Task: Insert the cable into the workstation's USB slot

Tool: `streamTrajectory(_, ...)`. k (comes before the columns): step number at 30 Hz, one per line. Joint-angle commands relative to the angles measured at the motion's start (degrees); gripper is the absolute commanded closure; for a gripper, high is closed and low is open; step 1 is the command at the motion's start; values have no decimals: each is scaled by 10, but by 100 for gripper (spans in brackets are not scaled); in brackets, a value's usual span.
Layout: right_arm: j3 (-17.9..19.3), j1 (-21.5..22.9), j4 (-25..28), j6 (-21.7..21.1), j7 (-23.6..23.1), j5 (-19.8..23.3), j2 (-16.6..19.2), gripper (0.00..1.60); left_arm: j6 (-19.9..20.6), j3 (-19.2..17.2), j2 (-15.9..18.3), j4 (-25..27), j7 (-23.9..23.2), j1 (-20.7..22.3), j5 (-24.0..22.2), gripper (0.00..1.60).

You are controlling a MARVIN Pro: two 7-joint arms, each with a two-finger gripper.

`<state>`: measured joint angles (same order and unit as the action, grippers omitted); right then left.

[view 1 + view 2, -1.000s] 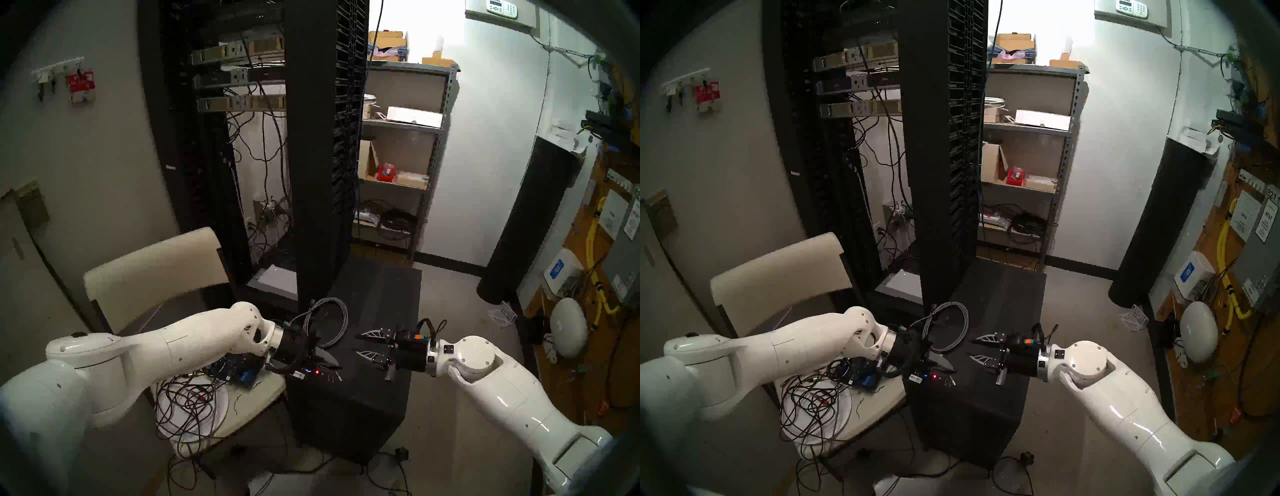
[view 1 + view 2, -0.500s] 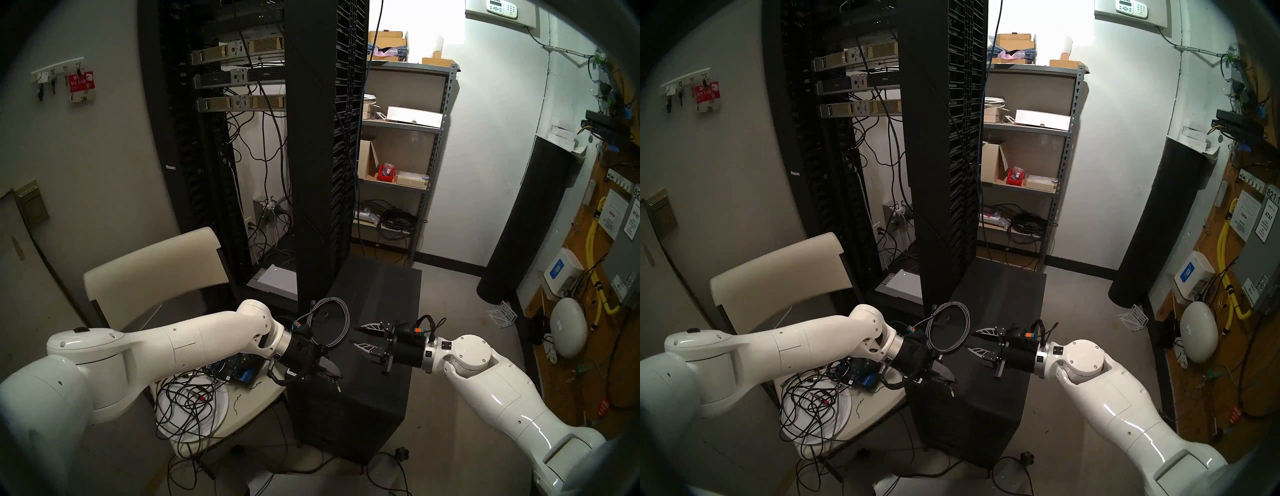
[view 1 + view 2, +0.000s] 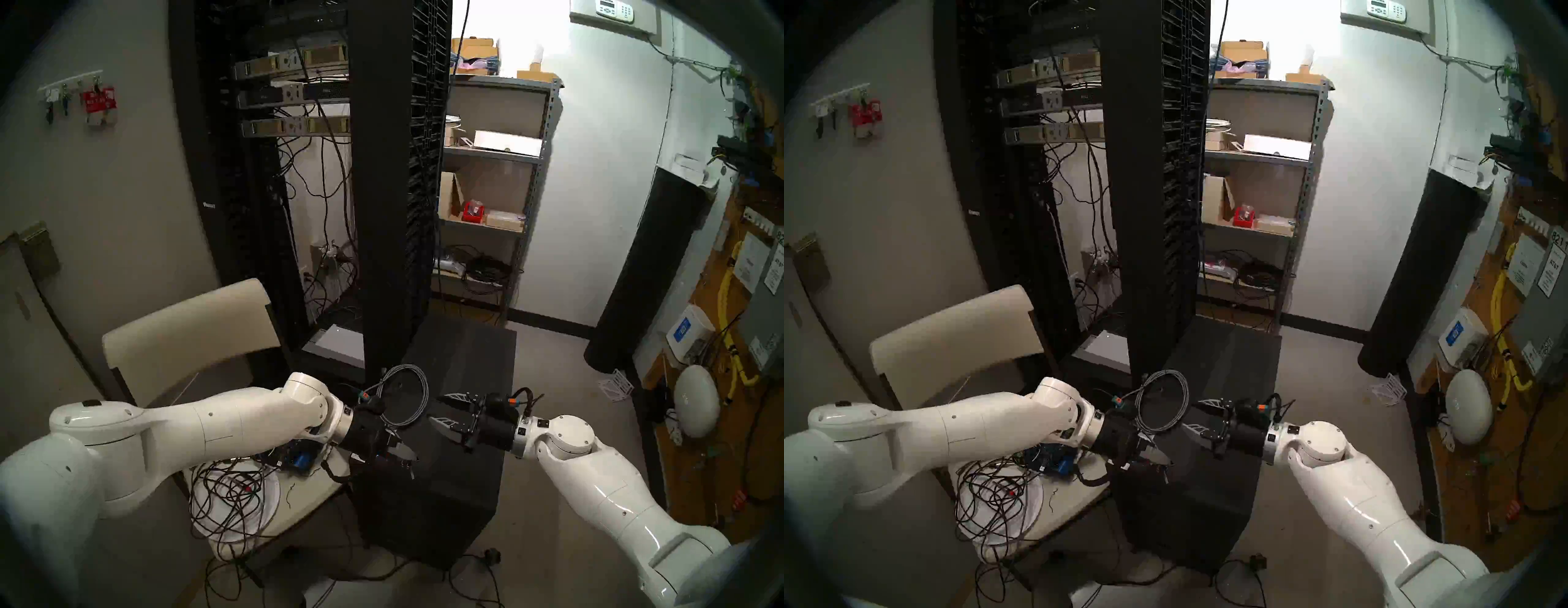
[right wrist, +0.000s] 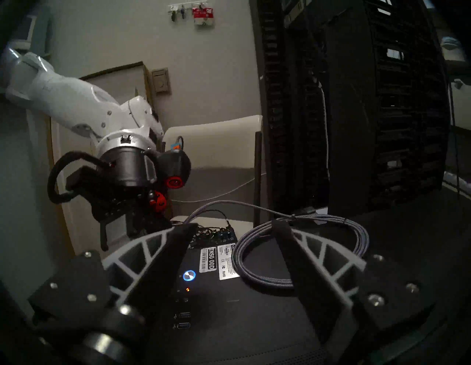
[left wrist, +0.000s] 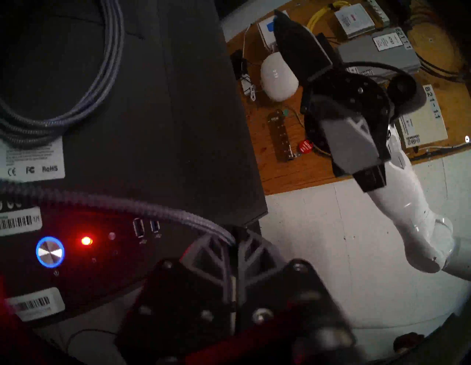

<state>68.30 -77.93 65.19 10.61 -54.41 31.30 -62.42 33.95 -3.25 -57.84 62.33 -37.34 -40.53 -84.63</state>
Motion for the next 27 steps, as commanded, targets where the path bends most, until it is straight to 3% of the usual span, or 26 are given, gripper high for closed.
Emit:
streamTrajectory(1, 13, 30, -15, -4, -30, 47, -34, 55, -71, 0, 3, -11, -62, 7, 66, 160)
streamTrajectory(6, 12, 40, -35, -12, -57, 63, -44, 75, -121, -4, -3, -24, -99, 4, 111, 160)
streamTrajectory(16, -2, 61, -90, -41, -124, 84, -72, 72, -218, -12, -20, -62, -168, -8, 162, 160)
streamTrajectory(19, -9, 73, -110, -47, -140, 82, -76, 80, -251, -8, -24, -73, -182, -12, 182, 160)
streamTrajectory(24, -16, 86, -122, -59, -173, 82, -73, 82, -304, -4, -29, -82, -192, -11, 209, 160)
streamTrajectory(27, -21, 89, -132, -61, -187, 82, -74, 82, -317, -3, -31, -83, -193, -10, 218, 160)
